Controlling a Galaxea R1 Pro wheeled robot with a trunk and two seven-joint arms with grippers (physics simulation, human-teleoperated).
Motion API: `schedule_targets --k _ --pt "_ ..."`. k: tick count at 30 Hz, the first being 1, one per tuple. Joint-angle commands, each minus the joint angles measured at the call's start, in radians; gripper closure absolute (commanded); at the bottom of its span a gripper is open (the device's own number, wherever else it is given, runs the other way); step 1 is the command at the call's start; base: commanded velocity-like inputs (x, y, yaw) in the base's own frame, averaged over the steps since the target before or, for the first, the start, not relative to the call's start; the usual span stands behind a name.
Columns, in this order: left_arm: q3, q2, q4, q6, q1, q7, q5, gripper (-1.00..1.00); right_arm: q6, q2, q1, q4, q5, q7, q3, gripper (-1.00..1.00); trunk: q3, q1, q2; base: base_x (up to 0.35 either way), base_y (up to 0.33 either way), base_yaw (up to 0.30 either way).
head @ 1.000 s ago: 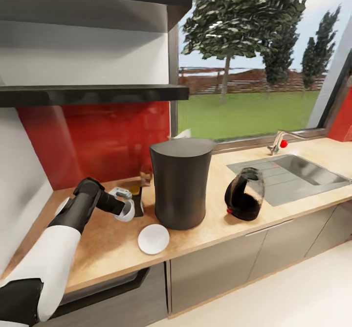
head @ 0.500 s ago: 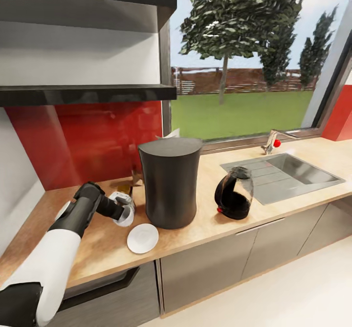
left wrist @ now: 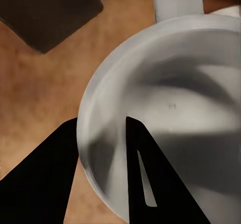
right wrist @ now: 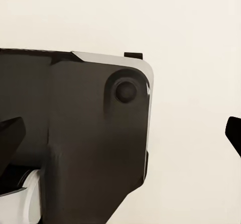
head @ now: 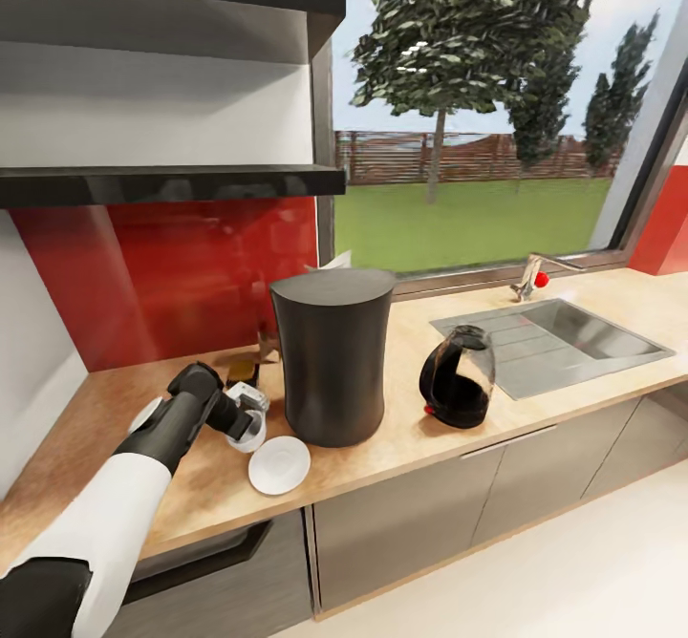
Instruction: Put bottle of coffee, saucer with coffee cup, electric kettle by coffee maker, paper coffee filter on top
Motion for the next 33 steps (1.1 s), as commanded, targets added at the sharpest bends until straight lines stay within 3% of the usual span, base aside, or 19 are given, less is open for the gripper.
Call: schedule_targets --k 1,15,23,33 --pt "-0.005 0.001 -0.001 0.002 -0.001 -0.010 -0.011 1.00 -0.004 0.000 -0.001 0.001 -0.011 0.003 0.007 -1.00 -0.002 0.001 -0.002 0.000 0.000 -0.051" --pt "-0.009 0.001 0.093 -0.002 0.002 -0.011 -0.009 1.00 -0.003 -0.002 -0.001 0.001 -0.011 0.004 0.007 -1.00 -0.001 0.001 -0.002 0.000 0.000 -0.068" --pt "-0.009 -0.009 0.101 -0.002 0.010 -0.011 -0.010 1.00 -0.003 -0.002 -0.001 0.002 -0.011 0.004 0.007 -1.00 -0.001 0.001 -0.002 0.000 0.000 -0.171" --pt "-0.009 -0.008 0.102 -0.003 0.013 -0.010 -0.015 1.00 -0.003 -0.001 -0.001 0.002 -0.011 0.004 0.007 -1.00 -0.001 0.001 -0.002 0.000 0.000 -0.017"
